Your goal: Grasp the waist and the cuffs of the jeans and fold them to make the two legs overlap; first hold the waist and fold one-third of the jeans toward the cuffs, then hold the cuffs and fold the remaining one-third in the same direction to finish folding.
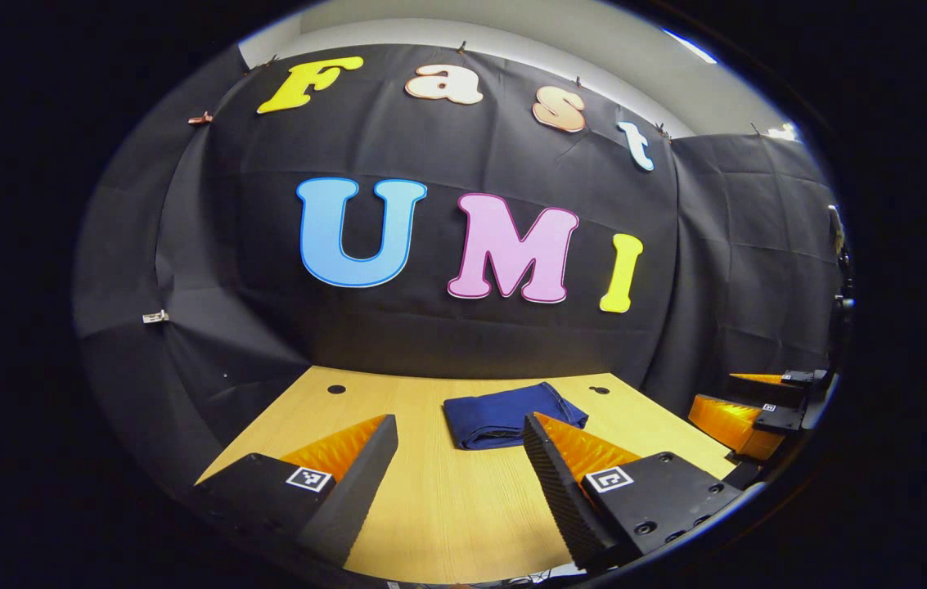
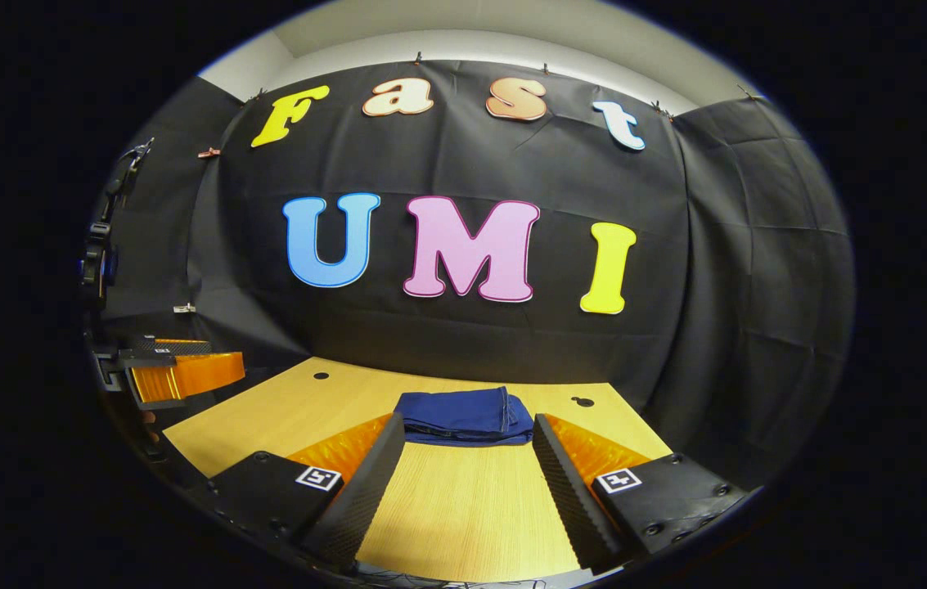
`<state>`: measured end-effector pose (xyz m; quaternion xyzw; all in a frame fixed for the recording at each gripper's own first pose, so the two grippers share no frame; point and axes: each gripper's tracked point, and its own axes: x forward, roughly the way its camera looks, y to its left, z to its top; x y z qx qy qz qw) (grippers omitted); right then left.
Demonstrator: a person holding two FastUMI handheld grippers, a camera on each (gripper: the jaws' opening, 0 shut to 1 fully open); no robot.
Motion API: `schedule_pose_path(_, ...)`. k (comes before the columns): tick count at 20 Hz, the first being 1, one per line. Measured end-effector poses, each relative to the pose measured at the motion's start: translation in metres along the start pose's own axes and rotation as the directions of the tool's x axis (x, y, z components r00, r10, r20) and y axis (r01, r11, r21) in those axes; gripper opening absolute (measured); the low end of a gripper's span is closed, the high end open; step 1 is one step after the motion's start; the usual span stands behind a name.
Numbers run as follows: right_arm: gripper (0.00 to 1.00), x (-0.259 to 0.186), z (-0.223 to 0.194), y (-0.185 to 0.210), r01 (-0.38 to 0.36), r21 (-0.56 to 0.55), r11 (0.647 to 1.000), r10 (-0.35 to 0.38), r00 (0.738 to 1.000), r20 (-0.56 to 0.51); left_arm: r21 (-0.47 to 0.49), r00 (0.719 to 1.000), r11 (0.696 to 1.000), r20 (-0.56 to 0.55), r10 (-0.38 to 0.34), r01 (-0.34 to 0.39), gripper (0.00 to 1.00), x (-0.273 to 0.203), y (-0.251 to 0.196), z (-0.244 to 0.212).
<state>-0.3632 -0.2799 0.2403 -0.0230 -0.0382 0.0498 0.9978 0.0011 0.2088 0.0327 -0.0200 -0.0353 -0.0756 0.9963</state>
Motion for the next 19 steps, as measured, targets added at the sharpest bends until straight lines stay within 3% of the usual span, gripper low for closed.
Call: schedule_pose_path(19,0.96,0.0,-0.012,0.039,-0.08,-0.006,0.997,0.08,0.996,-0.032,-0.001,1.0,1.0,-0.01,0.029,-0.029,0.96,-0.013,0.014,-0.012)
